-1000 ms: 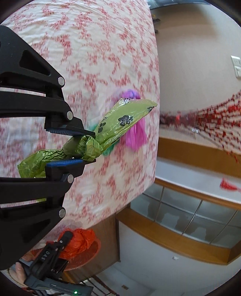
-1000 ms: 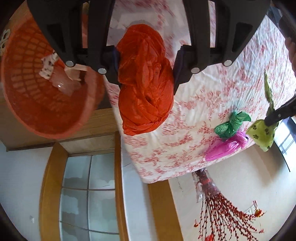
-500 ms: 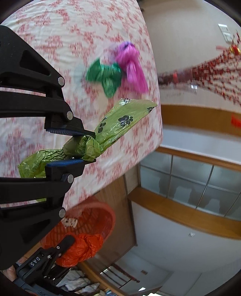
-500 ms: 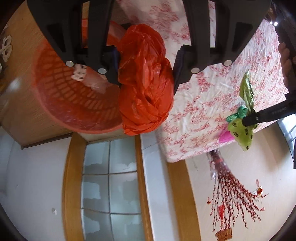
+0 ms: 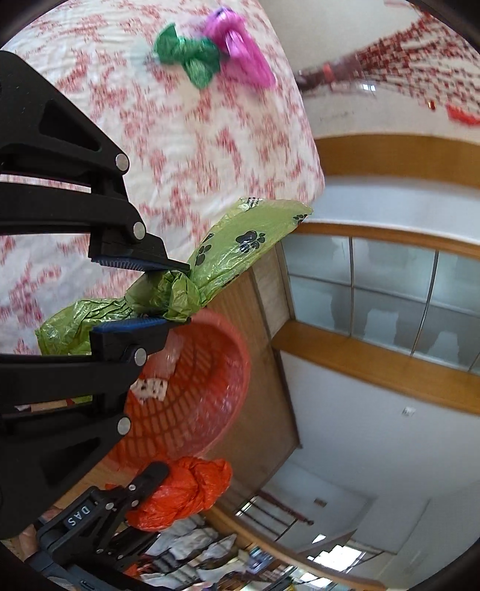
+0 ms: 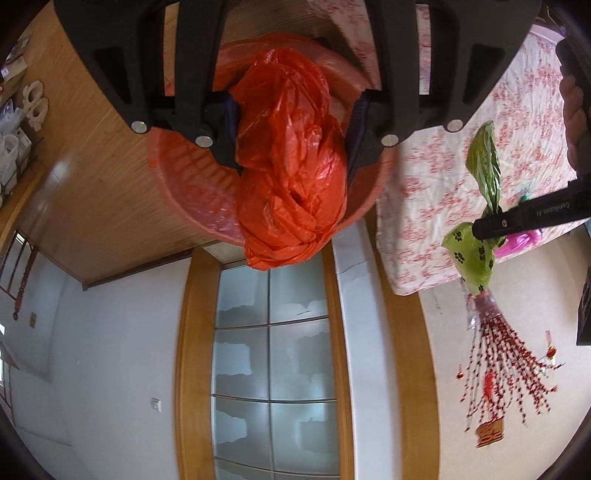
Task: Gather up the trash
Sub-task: 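Carry both held bags over the orange wastebasket, then open both grippers to drop the bags into the wastebasket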
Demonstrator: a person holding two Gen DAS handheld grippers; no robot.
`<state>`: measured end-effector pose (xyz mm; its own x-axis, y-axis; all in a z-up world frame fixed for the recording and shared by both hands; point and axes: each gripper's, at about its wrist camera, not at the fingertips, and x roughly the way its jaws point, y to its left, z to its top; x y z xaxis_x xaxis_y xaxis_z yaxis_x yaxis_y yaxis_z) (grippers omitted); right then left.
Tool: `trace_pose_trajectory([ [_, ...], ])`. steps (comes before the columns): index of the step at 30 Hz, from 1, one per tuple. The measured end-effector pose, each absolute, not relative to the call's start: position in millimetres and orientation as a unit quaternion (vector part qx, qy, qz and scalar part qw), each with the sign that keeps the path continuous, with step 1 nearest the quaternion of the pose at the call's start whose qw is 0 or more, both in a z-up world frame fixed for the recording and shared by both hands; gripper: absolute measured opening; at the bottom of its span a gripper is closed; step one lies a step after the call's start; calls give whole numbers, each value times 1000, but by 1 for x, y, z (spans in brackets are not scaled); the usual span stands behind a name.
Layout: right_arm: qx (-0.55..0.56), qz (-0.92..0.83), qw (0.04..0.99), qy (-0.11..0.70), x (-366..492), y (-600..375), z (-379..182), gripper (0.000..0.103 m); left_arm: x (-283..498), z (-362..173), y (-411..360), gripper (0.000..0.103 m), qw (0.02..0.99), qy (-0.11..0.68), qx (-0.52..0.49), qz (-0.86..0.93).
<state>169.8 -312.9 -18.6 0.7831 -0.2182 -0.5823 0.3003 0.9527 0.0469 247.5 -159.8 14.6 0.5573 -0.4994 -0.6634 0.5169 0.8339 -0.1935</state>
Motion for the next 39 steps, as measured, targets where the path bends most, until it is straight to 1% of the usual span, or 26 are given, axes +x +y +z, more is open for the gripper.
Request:
trace_pose_trajectory([
  [12,100,-158,932,311,178,-350,-39,45,243,-2,-220,21,857,387,41,-338],
  [30,115,-169,926,318,192,-376,-54,46,250,-26,-263,22,832,415,63,-362],
  [33,118,-168,925,320,194,-379,-56,48,252,-28,-266,22,830,419,62,-362],
  [34,118,-168,925,320,194,-380,-56,48,253,-29,-266,23,830,421,63,-361],
  [35,118,-169,925,320,194,-380,-57,48,254,-30,-266,28,829,422,63,-361],
  [36,119,-168,925,321,195,-380,-57,51,254,-30,-266,37,830,422,63,-360],
  [37,119,-168,924,321,195,-381,-57,54,255,-30,-265,43,831,422,62,-357],
  [38,119,-169,924,320,195,-382,-57,56,257,-31,-263,51,833,421,60,-354],
  [39,119,-170,924,320,195,-382,-58,58,257,-31,-262,54,834,421,58,-352],
])
